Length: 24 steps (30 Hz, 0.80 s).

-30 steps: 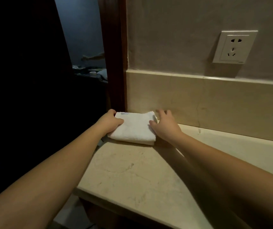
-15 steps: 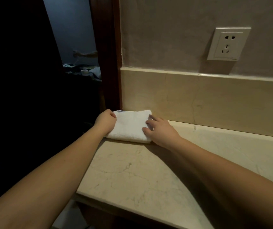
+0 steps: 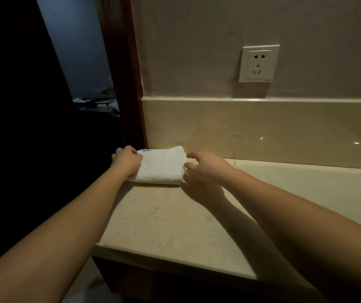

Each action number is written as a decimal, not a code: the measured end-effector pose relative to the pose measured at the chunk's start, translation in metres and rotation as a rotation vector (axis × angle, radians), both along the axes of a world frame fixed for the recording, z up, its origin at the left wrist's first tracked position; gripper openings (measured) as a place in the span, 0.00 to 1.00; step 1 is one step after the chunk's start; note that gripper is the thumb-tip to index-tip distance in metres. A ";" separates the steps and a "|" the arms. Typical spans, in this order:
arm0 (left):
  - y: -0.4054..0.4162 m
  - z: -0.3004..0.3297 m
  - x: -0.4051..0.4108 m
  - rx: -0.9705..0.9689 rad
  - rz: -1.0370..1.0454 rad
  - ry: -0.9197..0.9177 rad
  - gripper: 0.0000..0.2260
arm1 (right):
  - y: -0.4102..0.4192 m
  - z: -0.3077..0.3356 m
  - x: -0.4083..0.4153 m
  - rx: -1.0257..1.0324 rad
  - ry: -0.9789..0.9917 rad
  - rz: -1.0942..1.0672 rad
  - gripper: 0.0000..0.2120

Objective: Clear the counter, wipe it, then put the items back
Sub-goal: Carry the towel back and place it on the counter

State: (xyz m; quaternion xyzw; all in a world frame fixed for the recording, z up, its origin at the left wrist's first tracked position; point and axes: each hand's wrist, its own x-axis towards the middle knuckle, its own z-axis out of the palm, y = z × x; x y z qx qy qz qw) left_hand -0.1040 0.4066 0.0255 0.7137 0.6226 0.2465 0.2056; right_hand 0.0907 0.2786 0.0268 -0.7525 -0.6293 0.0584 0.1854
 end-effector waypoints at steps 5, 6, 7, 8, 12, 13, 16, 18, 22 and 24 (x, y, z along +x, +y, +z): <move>-0.066 0.021 0.034 0.121 -0.102 -0.223 0.15 | -0.084 0.013 0.034 0.046 0.020 -0.051 0.17; -0.089 0.024 0.045 0.115 -0.162 -0.278 0.13 | -0.106 0.015 0.042 0.059 0.010 -0.067 0.15; -0.112 0.025 0.056 0.111 -0.223 -0.317 0.11 | -0.129 0.016 0.050 0.070 -0.002 -0.082 0.14; -0.136 0.026 0.068 0.112 -0.282 -0.341 0.09 | -0.154 0.018 0.057 0.080 -0.012 -0.097 0.13; -0.242 0.024 0.114 0.045 -0.513 -0.467 0.05 | -0.265 0.020 0.080 0.132 -0.057 -0.153 0.13; -0.268 0.022 0.125 0.000 -0.570 -0.518 0.03 | -0.294 0.018 0.085 0.144 -0.065 -0.179 0.12; -0.348 0.012 0.160 -0.118 -0.743 -0.595 0.03 | -0.387 0.008 0.099 0.172 -0.033 -0.287 0.12; -0.400 0.002 0.182 -0.169 -0.846 -0.591 0.04 | -0.448 -0.002 0.105 0.189 0.012 -0.358 0.12; -0.496 -0.017 0.219 -0.223 -1.038 -0.514 0.04 | -0.564 -0.031 0.111 0.188 0.086 -0.534 0.13; -0.540 -0.028 0.233 -0.250 -1.123 -0.443 0.05 | -0.615 -0.052 0.112 0.153 0.133 -0.637 0.13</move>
